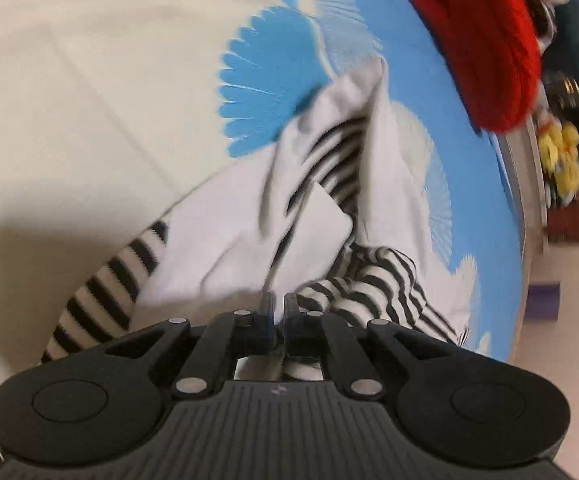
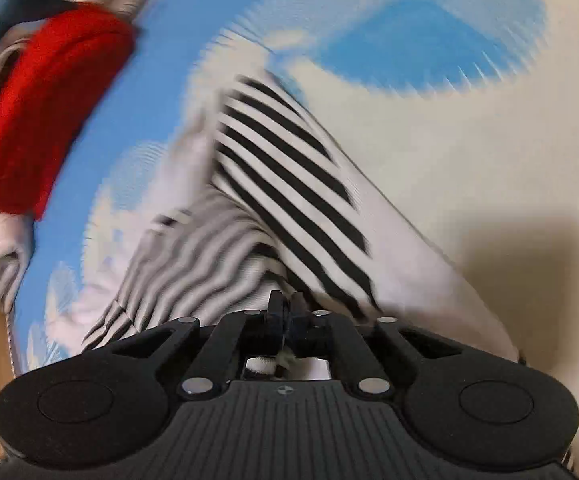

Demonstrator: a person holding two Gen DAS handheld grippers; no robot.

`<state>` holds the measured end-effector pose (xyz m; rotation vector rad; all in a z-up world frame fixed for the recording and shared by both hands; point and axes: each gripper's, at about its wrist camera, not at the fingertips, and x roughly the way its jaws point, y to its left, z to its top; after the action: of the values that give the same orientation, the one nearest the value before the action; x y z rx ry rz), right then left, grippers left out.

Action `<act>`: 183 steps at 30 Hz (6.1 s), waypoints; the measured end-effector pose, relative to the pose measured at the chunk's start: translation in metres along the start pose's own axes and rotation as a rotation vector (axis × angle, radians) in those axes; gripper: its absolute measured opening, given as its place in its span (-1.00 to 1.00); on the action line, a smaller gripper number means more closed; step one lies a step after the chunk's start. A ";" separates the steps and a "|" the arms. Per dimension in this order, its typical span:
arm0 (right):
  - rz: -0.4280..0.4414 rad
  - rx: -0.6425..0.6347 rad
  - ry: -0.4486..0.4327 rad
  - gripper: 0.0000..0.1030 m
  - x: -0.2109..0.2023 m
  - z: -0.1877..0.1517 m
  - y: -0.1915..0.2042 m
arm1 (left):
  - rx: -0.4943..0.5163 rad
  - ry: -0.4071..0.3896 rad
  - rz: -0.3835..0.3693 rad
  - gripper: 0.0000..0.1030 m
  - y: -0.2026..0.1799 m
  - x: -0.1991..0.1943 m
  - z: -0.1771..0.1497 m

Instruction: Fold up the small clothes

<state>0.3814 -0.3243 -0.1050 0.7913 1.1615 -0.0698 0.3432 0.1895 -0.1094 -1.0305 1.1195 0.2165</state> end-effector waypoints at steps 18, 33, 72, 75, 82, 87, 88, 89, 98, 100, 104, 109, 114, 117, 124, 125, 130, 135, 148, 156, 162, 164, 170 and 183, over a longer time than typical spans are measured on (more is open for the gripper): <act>0.389 -0.034 -0.165 -0.94 -0.029 -0.001 0.034 | 0.161 -0.239 -0.315 -0.93 -0.052 -0.022 0.003; -0.019 0.010 -0.156 -0.74 -0.019 0.001 0.013 | 0.166 -0.113 0.041 -0.38 -0.030 -0.002 0.005; 0.042 -0.312 -0.211 -0.32 -0.132 -0.028 0.022 | 0.663 -0.185 0.015 -0.51 -0.049 -0.113 -0.087; 0.094 -0.349 -0.286 -0.14 -0.190 -0.046 -0.003 | 0.620 -0.200 -0.004 -0.51 -0.016 -0.144 -0.114; 0.016 -0.337 -0.297 -0.12 -0.201 -0.099 -0.086 | 0.504 -0.138 0.049 0.23 0.073 -0.147 -0.171; -0.072 -0.204 -0.176 -0.11 -0.165 -0.138 -0.136 | 0.345 -0.069 0.087 0.46 0.093 -0.124 -0.169; -0.034 -0.183 -0.151 -0.12 -0.160 -0.139 -0.141 | 0.362 -0.069 0.100 0.54 0.092 -0.121 -0.168; -0.028 -0.194 -0.124 -0.12 -0.154 -0.139 -0.141 | 0.387 -0.065 0.117 0.55 0.089 -0.116 -0.169; -0.085 -0.181 -0.015 0.07 -0.113 -0.144 -0.141 | 0.428 0.008 0.244 0.58 0.101 -0.080 -0.178; -0.113 -0.213 0.019 0.08 -0.105 -0.149 -0.136 | 0.427 -0.003 0.270 0.52 0.107 -0.079 -0.178; -0.151 -0.269 0.030 0.03 -0.101 -0.157 -0.130 | 0.446 0.008 0.231 -0.43 0.107 -0.084 -0.178; -0.064 -0.255 -0.016 -0.82 -0.117 -0.156 -0.128 | 0.485 -0.020 0.194 -0.78 0.102 -0.097 -0.186; -0.081 -0.261 -0.028 -0.71 -0.122 -0.155 -0.128 | 0.454 -0.012 0.201 -0.49 0.106 -0.095 -0.186; -0.133 -0.247 0.022 -0.44 -0.111 -0.156 -0.133 | 0.472 0.002 0.222 -0.40 0.106 -0.090 -0.187; -0.159 -0.274 0.016 -0.38 -0.109 -0.158 -0.132 | 0.496 -0.003 0.246 -0.39 0.105 -0.085 -0.190; -0.160 -0.278 0.016 -0.38 -0.109 -0.158 -0.132 | 0.499 -0.003 0.248 -0.38 0.106 -0.085 -0.190; -0.161 -0.292 0.018 -0.38 -0.109 -0.159 -0.132 | 0.500 -0.004 0.253 -0.36 0.105 -0.084 -0.190; -0.165 -0.301 0.019 -0.38 -0.109 -0.159 -0.132 | 0.508 -0.007 0.255 -0.36 0.105 -0.084 -0.190; 0.004 -0.367 -0.097 -0.87 -0.163 -0.154 -0.110 | 0.641 -0.057 0.146 -0.84 0.076 -0.133 -0.196; 0.234 -0.426 -0.212 -0.88 -0.285 -0.171 -0.113 | 0.699 -0.079 -0.073 -0.85 0.071 -0.259 -0.221; 0.323 -0.431 -0.231 -0.89 -0.336 -0.190 -0.126 | 0.630 -0.058 -0.181 -0.85 0.085 -0.290 -0.218; 0.325 -0.414 -0.209 -0.89 -0.325 -0.182 -0.122 | 0.627 -0.045 -0.146 -0.85 0.079 -0.268 -0.201; 0.256 -0.438 -0.159 -0.89 -0.236 -0.107 -0.078 | 0.444 0.051 -0.106 -0.84 0.059 -0.161 -0.105; 0.071 -0.530 -0.231 -0.18 -0.117 -0.042 -0.041 | 0.593 -0.091 -0.103 -0.01 0.023 -0.114 -0.044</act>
<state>0.2796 -0.3694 -0.0356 0.3416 0.8740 0.1961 0.2472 0.2059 -0.0318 -0.5394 0.9601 -0.1466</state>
